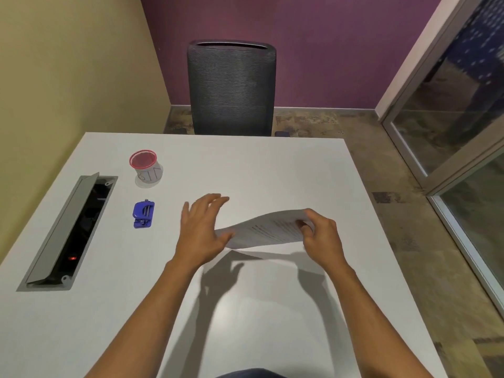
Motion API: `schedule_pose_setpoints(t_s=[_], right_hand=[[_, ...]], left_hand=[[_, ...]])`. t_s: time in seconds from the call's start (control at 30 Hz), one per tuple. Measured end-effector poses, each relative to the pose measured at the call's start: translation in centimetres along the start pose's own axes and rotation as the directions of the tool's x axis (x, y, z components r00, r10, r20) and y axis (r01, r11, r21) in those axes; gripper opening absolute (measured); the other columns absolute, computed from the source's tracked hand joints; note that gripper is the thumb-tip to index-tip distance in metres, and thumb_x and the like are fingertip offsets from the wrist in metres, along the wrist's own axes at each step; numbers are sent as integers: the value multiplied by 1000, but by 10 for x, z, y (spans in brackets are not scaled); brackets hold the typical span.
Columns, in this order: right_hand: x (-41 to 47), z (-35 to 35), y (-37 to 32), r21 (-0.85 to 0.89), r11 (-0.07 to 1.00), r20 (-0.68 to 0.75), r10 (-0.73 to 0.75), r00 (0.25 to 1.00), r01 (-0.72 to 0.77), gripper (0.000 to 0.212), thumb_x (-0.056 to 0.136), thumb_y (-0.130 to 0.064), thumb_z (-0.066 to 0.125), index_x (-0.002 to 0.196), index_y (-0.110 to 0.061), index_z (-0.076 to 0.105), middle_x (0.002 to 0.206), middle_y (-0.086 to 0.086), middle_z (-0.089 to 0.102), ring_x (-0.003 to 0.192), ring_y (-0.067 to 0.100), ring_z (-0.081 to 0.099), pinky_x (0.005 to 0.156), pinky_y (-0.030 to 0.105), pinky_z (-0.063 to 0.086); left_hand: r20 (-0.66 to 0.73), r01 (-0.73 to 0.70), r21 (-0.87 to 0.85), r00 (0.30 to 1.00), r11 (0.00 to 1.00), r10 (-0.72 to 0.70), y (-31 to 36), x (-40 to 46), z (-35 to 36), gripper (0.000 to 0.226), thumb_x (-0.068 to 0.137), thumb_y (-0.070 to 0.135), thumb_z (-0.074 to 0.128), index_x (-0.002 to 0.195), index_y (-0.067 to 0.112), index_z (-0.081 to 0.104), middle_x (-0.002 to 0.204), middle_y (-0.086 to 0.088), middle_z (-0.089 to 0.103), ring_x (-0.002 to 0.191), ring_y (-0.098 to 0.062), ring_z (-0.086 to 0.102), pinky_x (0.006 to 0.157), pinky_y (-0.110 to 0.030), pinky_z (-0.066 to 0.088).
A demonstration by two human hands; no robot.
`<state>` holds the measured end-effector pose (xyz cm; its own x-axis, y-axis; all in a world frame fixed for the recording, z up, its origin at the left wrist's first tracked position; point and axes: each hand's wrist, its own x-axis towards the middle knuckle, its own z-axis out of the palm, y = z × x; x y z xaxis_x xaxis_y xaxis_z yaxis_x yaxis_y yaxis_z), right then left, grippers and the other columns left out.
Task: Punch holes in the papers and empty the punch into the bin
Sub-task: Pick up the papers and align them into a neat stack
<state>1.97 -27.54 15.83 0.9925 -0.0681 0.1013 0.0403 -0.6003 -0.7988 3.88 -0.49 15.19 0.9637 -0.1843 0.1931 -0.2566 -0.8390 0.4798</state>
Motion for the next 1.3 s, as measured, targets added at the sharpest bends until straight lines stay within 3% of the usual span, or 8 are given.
schedule_pose_setpoints(t_s=[0.1, 0.33, 0.53, 0.6, 0.73, 0.83, 1.03, 1.3], right_hand=[[3, -2, -14, -93, 991, 23, -100, 995, 102, 37, 83, 12, 49, 98, -15, 69, 86, -6, 67, 80, 13, 59, 72, 14, 43], [2, -4, -32, -82, 981, 17, -175, 984, 175, 30, 86, 6, 55, 102, -16, 69, 97, -9, 67, 95, 18, 60, 90, 45, 49], [-5, -4, -6, 224, 972, -253, 124, 959, -67, 89, 74, -43, 80, 146, -35, 29, 151, -15, 31, 138, 1, 27, 108, 15, 25], [-11, -1, 9, 408, 898, -218, 271, 938, -164, 103, 71, -43, 79, 152, -35, 15, 158, -13, 20, 142, 2, 20, 111, 19, 20], [-20, 8, 36, 575, 772, 78, 277, 958, -271, 70, 84, -8, 74, 141, -27, 38, 145, 1, 49, 131, 17, 49, 111, 38, 38], [-21, 19, 41, 525, 798, 152, 255, 955, -297, 37, 87, 1, 68, 112, -25, 63, 111, -3, 74, 109, 19, 67, 93, 32, 56], [-18, 31, 38, 506, 817, 103, 259, 960, -275, 33, 89, 2, 65, 104, -27, 66, 99, -13, 76, 96, 4, 70, 80, 15, 54], [-30, 52, 57, 401, 846, 141, 321, 937, -350, 31, 92, 1, 62, 120, -10, 61, 112, 2, 70, 105, 14, 66, 92, 25, 52]], left_hand=[[117, -92, -54, 988, 994, 97, 18, 1, 5, 61, 78, 35, 76, 134, 27, 51, 135, 6, 56, 130, -18, 47, 117, -44, 22], [48, 14, -261, 999, 965, -2, 35, -3, 12, 12, 90, 20, 62, 100, 24, 68, 89, 8, 72, 84, -21, 66, 74, -37, 51], [88, 179, -608, 983, 773, -159, 23, -10, 12, 25, 87, 17, 70, 94, 41, 66, 91, 19, 71, 88, -5, 66, 77, -25, 52], [101, 211, -725, 974, 655, -202, 20, -13, 11, 29, 86, 17, 72, 98, 44, 68, 98, 17, 73, 93, -5, 68, 79, -20, 53], [123, 241, -817, 960, 524, -250, 16, -17, 14, 33, 86, 15, 73, 96, 46, 70, 101, 15, 75, 92, -4, 70, 73, -13, 52], [144, 272, -815, 950, 511, -276, 13, -18, 20, 34, 85, 16, 73, 94, 49, 70, 100, 17, 75, 91, -4, 70, 72, -14, 53], [140, 276, -851, 939, 446, -313, 1, -25, 30, 30, 85, 16, 74, 105, 37, 67, 107, 9, 74, 99, -9, 69, 80, -20, 55], [176, 343, -822, 912, 454, -371, -7, -37, 52, 32, 85, 1, 70, 106, 24, 61, 105, 6, 72, 101, -13, 68, 89, -27, 51]])
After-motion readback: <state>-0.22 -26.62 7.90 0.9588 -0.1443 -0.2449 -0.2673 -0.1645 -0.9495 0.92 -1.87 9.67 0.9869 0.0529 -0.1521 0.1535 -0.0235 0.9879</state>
